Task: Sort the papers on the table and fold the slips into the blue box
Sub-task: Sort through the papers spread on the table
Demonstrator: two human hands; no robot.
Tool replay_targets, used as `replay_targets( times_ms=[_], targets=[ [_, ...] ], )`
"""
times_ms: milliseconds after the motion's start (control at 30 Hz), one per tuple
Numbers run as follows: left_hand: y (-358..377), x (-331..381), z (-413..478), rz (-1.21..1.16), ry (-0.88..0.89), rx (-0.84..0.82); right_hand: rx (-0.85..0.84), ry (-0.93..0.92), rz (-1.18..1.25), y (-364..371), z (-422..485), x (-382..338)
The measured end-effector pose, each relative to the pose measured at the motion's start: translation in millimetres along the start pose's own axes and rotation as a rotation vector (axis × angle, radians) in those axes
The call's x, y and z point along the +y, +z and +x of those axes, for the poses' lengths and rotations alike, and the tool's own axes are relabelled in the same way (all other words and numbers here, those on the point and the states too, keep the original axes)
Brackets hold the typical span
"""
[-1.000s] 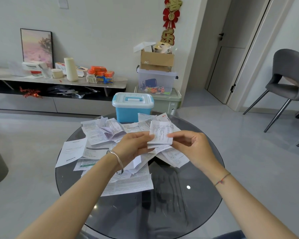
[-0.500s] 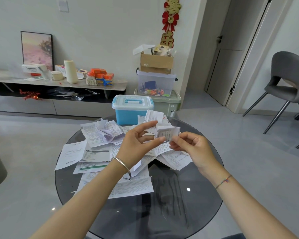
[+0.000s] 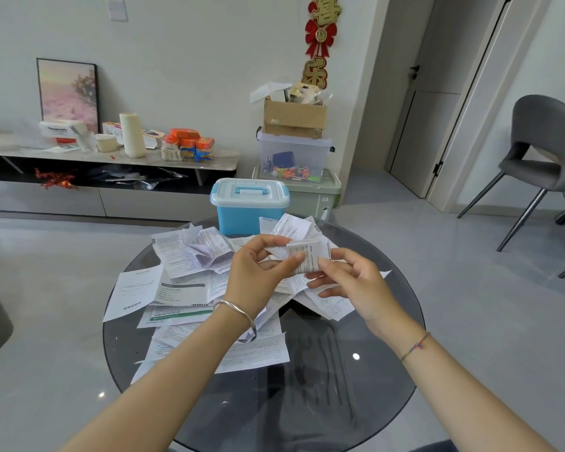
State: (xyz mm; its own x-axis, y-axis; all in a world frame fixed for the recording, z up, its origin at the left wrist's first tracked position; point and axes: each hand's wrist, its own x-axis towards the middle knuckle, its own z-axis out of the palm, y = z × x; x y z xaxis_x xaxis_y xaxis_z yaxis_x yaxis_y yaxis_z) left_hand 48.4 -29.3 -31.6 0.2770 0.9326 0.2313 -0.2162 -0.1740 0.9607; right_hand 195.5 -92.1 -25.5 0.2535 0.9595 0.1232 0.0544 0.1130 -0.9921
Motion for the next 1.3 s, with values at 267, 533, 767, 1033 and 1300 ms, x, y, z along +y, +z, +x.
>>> replay_targets(
  times_ms=[267,533,767,1033,1300],
  targets=[
    [5.9,-5.6,-3.1,-0.009,-0.043,0.030,-0.019,-0.017,-0.025,0.7,-0.6,2.2],
    [5.3,-3.6,-1.4,-0.070,-0.085,0.036,-0.046,0.015,0.003,2.1,-1.1,3.9],
    [2.3,-5.8,2.1,-0.104,-0.160,-0.039,-0.100,0.007,0.060,1.1,1.2,-0.8],
    [7.6,-18.0,3.1,-0.140,-0.201,0.060,-0.011,0.025,-0.122,9.9,0.7,7.0],
    [11.2,-25.3,2.9,-0.207,-0.223,0.041,-0.020,-0.030,-0.178,11.5,0.3,8.6]
  ],
)
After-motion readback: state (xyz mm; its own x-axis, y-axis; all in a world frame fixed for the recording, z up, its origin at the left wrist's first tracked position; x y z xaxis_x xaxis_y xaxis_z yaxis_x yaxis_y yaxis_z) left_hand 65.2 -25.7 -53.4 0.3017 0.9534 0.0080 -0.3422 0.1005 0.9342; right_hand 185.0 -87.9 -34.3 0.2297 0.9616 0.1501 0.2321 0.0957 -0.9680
